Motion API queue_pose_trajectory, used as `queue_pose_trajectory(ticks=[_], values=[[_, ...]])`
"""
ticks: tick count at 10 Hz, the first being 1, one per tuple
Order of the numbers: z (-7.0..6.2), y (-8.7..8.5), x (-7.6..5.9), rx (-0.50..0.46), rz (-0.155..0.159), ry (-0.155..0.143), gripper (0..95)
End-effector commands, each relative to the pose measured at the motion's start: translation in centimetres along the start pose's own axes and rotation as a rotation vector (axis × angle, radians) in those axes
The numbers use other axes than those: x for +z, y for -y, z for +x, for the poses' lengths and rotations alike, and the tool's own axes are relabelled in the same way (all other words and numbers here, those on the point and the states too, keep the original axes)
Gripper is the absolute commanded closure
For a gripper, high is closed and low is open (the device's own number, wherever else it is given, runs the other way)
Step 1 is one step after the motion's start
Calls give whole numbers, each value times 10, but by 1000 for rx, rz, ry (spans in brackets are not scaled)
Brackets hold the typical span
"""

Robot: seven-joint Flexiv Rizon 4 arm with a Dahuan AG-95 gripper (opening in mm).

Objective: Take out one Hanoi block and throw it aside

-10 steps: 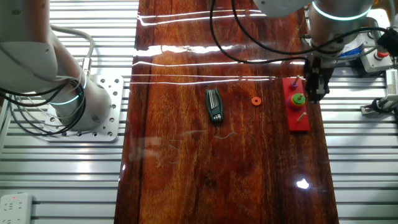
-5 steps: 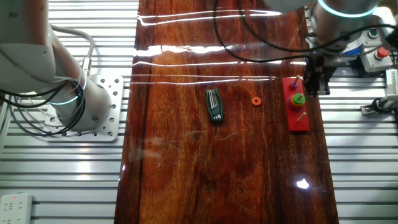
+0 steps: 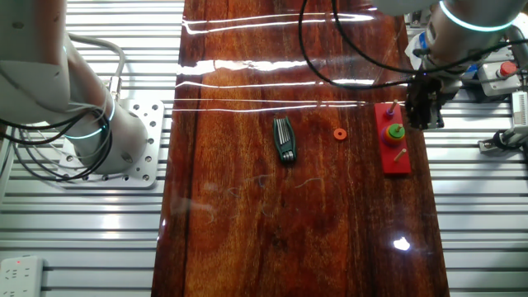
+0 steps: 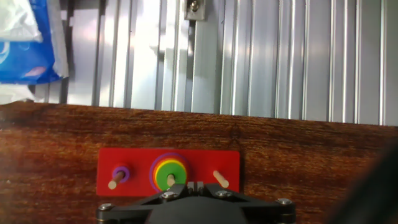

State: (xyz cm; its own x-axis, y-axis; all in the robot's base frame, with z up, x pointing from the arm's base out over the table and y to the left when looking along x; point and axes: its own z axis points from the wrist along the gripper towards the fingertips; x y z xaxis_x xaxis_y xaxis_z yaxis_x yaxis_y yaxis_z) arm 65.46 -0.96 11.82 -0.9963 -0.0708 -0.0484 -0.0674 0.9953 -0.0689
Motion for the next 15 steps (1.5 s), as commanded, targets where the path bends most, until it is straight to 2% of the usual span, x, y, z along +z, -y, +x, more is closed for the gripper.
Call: queue_pose_trajectory(ticks=[1,2,5,7,8,9,10,13,15], values=[[-2,-1,1,26,-18,-29,950],[-2,-1,1,19,-10,-32,950],[-2,1,1,24,-13,-46,950],[-10,3,8,18,-16,-53,950],[-20,5,16,0,-23,-38,950],[-24,6,18,-17,-45,-32,950],[-26,7,20,-11,-62,-17,570],[-34,5,20,5,-59,-11,570],[-40,-8,26,34,-51,-13,570]])
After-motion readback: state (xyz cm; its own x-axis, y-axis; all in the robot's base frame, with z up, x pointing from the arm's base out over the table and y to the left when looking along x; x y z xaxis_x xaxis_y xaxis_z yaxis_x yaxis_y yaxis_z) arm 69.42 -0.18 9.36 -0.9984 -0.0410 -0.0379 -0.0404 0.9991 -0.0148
